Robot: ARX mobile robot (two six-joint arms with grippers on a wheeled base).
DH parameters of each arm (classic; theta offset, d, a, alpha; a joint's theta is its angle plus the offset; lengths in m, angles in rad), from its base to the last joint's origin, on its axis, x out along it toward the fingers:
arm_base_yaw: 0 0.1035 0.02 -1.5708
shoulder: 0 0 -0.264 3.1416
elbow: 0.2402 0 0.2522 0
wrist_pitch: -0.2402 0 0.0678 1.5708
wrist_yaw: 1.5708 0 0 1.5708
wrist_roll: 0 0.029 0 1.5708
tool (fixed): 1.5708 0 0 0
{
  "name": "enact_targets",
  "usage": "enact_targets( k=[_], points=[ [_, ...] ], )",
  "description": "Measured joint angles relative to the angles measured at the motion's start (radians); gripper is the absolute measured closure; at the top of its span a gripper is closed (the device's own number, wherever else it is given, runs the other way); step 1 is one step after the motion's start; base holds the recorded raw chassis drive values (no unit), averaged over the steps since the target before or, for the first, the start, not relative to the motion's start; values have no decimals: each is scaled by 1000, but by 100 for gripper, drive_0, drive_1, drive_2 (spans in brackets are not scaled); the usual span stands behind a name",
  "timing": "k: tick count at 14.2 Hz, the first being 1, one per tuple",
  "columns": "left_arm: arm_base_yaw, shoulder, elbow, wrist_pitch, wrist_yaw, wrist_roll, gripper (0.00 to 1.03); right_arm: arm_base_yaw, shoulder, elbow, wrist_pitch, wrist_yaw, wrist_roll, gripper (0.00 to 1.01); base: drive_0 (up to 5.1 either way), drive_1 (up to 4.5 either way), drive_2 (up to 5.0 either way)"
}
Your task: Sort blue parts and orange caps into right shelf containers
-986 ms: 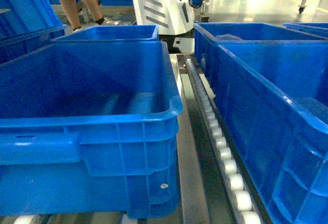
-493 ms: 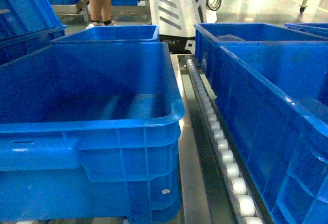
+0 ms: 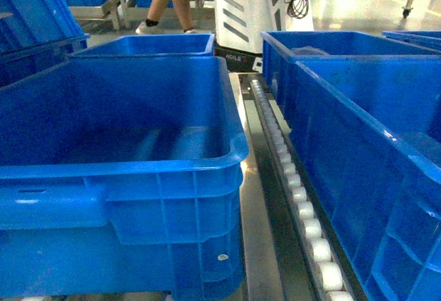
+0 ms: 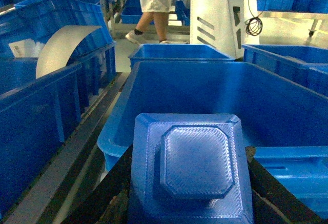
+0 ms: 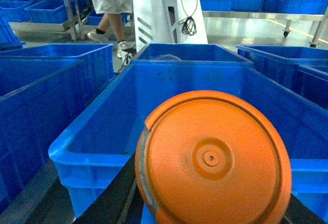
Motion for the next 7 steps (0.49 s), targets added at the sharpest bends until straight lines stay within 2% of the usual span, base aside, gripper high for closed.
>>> enact_targets(
  k=[7],
  points=[
    [0, 0, 0, 0, 0, 0, 60, 0, 0, 0, 0, 0, 0, 58, 0, 0, 0]
  ],
)
